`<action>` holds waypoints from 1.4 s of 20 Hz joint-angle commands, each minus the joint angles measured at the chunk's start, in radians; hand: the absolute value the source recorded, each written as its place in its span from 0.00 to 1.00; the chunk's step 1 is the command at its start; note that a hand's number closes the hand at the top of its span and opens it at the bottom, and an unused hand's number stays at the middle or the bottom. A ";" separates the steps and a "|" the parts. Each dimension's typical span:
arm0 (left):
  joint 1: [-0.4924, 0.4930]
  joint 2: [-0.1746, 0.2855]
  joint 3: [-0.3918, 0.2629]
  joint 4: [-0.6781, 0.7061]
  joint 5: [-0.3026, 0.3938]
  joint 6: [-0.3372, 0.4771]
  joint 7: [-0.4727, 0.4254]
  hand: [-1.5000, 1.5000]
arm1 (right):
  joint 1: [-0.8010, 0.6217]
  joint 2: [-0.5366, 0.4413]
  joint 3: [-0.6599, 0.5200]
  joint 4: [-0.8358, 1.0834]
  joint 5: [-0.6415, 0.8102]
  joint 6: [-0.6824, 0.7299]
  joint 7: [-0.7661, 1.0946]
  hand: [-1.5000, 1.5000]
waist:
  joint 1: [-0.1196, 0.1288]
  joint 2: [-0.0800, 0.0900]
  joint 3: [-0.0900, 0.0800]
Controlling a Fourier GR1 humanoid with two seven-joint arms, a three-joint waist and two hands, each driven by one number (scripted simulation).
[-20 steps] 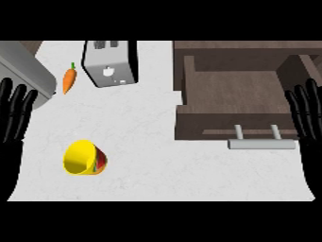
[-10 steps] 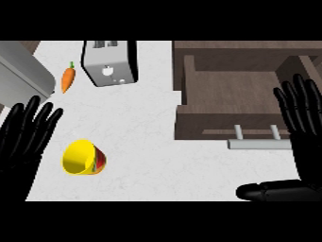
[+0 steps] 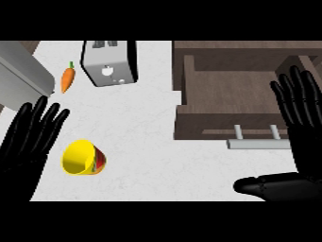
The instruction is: Pick up the cup, place it into the drawer and close the drawer
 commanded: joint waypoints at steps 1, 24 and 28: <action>0.000 -0.002 0.020 -0.011 0.000 -0.006 0.009 0.00 | 0.030 0.035 0.050 -0.018 0.038 -0.024 0.004 0.00 | 0.000 0.000 0.000; 0.035 -0.006 0.123 0.349 -0.143 -0.073 -0.193 0.00 | 0.030 -0.003 -0.037 0.029 -0.016 0.036 -0.059 0.00 | -0.002 0.001 0.000; 0.067 0.014 0.157 0.414 -0.136 -0.116 -0.246 0.00 | -0.014 0.015 -0.002 -0.031 0.012 -0.017 0.046 0.00 | 0.000 0.001 0.000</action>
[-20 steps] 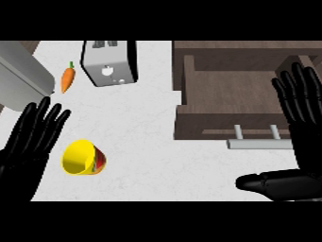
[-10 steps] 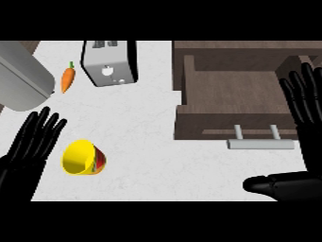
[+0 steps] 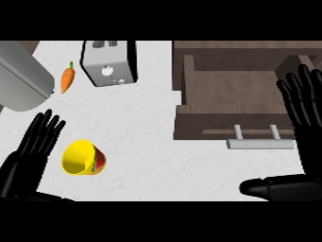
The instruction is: Pick up the cup, place it into the drawer and close the drawer
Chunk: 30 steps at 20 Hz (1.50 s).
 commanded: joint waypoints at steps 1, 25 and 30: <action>0.032 0.005 0.016 0.109 -0.066 -0.044 -0.147 0.00 | 0.032 0.027 0.057 -0.039 0.037 -0.015 0.017 0.00 | 0.000 0.000 0.000; -0.225 0.048 0.102 0.724 -0.163 -0.025 -0.456 0.00 | 0.000 -0.035 -0.054 -0.002 -0.075 0.061 0.016 0.00 | -0.002 0.000 0.000; -0.246 0.098 0.116 0.845 -0.183 -0.061 -0.538 0.00 | -0.118 -0.016 -0.038 0.017 -0.042 -0.016 0.104 0.00 | 0.000 0.001 0.000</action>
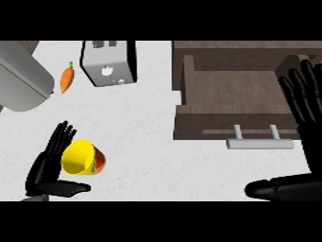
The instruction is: Pick up the cup, place it into the drawer and close the drawer
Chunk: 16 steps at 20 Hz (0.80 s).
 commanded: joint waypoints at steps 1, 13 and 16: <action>-0.058 0.034 0.008 0.139 -0.030 -0.007 -0.088 0.00 | -0.071 -0.016 -0.031 0.078 -0.028 0.017 -0.019 0.00 | 0.001 0.001 0.000; -0.161 0.032 -0.017 0.376 -0.058 -0.025 -0.232 0.00 | -0.009 -0.015 -0.021 -0.031 -0.029 0.009 0.040 0.00 | -0.003 0.001 0.000; -0.106 0.008 -0.025 0.251 -0.010 -0.045 -0.161 0.00 | -0.064 -0.036 -0.065 0.011 -0.049 0.007 0.047 0.00 | 0.003 -0.001 0.000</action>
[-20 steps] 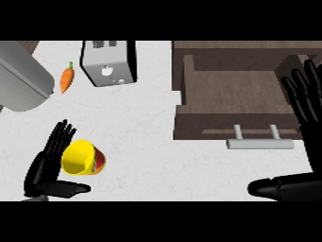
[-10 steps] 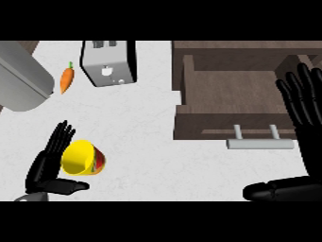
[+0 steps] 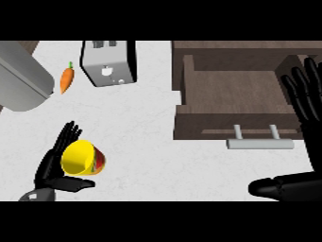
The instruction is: Pick up the cup, place it into the drawer and close the drawer
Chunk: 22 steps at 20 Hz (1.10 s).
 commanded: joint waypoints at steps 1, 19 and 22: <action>0.003 -0.015 -0.011 0.036 0.010 -0.048 -0.051 0.00 | -0.033 0.032 0.056 0.013 0.062 -0.042 0.009 0.00 | 0.002 0.000 0.000; -0.091 -0.026 -0.033 0.172 0.090 -0.261 -0.101 1.00 | 0.022 0.028 0.022 0.033 0.016 0.002 -0.044 0.00 | -0.001 0.002 -0.001; -0.092 -0.026 -0.035 0.149 0.110 -0.283 -0.108 1.00 | 0.051 0.003 0.004 -0.036 -0.005 0.011 -0.002 0.00 | -0.005 0.000 -0.001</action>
